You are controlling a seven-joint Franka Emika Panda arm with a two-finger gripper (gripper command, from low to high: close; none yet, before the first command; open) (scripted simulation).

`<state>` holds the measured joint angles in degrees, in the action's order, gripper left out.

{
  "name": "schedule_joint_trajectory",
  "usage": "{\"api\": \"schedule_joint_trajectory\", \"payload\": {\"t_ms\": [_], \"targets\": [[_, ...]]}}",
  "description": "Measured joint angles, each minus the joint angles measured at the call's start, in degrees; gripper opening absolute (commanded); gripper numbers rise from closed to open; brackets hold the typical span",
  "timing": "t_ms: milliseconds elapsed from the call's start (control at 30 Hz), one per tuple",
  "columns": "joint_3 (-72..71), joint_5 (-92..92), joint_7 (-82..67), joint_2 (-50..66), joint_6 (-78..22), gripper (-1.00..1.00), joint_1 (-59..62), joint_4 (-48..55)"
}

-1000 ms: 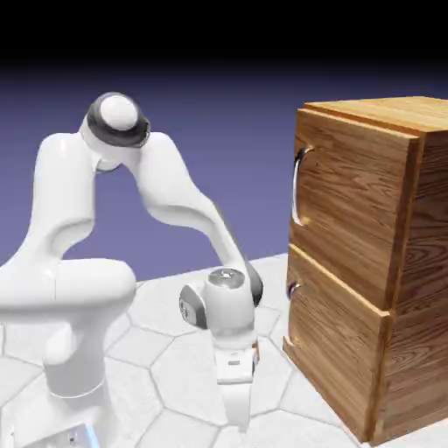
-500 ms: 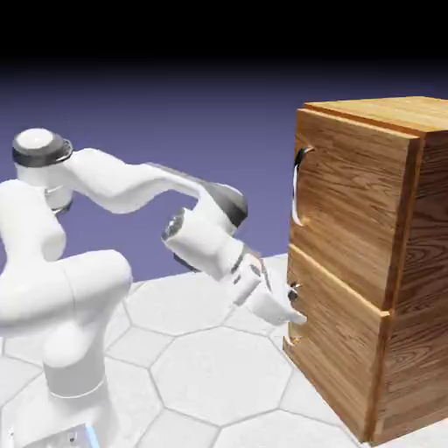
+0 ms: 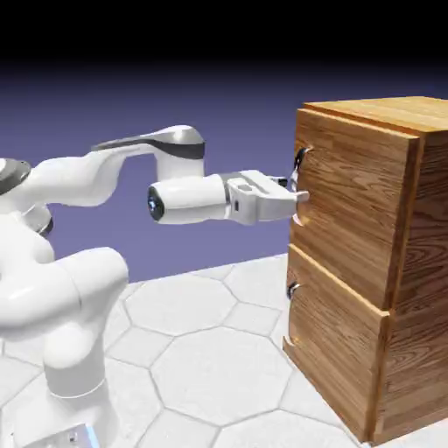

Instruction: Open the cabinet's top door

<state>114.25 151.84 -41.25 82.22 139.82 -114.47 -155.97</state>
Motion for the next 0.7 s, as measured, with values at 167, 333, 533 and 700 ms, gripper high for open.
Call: {"api": "schedule_joint_trajectory", "payload": {"t_ms": [167, 333, 533, 700], "targets": [[7.3, -4.7, -2.9, 0.4, -12.5, -1.0, -4.7, -8.9], [15.9, -11.8, -5.4, 0.6, -25.0, -1.0, -5.8, -15.3], [26.9, -22.5, -9.1, -1.1, -39.9, -1.0, -2.3, -19.3], [34.0, -30.9, -12.3, -4.2, -52.4, -1.0, 4.1, -20.0]]}}
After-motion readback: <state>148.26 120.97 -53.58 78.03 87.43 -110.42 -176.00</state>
